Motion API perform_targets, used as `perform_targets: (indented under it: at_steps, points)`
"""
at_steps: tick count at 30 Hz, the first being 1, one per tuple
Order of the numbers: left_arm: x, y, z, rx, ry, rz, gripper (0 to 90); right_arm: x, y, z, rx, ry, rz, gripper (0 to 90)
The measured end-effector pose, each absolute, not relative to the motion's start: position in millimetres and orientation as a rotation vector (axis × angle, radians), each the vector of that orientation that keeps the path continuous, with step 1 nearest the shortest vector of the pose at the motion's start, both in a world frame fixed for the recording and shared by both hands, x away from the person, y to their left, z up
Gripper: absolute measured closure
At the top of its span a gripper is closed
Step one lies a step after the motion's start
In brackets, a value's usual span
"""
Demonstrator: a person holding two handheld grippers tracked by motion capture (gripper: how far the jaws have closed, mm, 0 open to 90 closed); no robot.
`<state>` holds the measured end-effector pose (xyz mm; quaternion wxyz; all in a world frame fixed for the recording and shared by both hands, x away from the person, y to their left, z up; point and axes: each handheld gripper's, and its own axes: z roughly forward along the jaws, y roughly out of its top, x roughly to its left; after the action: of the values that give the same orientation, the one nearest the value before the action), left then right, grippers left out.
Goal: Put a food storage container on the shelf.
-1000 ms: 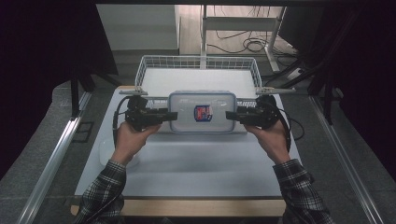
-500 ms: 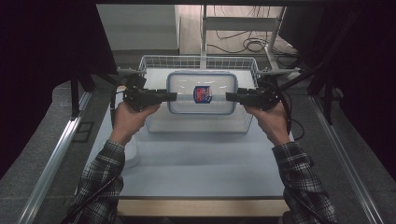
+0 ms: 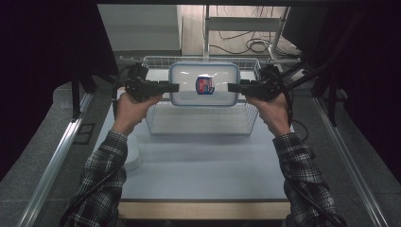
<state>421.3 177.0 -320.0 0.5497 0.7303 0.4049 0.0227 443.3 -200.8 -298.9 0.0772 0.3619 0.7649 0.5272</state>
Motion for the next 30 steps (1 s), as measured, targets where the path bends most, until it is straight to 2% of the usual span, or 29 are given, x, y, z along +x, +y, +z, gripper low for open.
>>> perform_targets:
  at_steps: [12, 13, 14, 15, 24, 30]
  points:
    - [430, 174, -320, 1.738, 0.976, 0.161, 50.9, 455, -195, -299, 1.072, 2.260, 1.547, 42.4]
    - [430, 174, -320, 1.738, 0.976, 0.161, 51.6, 455, -195, -299, 1.072, 2.260, 1.547, 42.4]
    - [430, 173, -319, 1.757, 0.983, 0.195, 59.2, 455, -195, -299, 1.073, 2.261, 1.546, 42.8]
    - [432, 171, -319, 1.792, 0.997, 0.228, 58.2, 456, -194, -299, 1.068, 2.262, 1.521, 44.6]
    - [440, 163, -325, 1.827, 1.010, 0.234, 56.7, 465, -194, -299, 1.106, 2.242, 1.508, 42.2]
    - [441, 162, -323, 1.796, 0.996, 0.235, 51.9, 469, -196, -301, 1.134, 2.216, 1.533, 41.0]
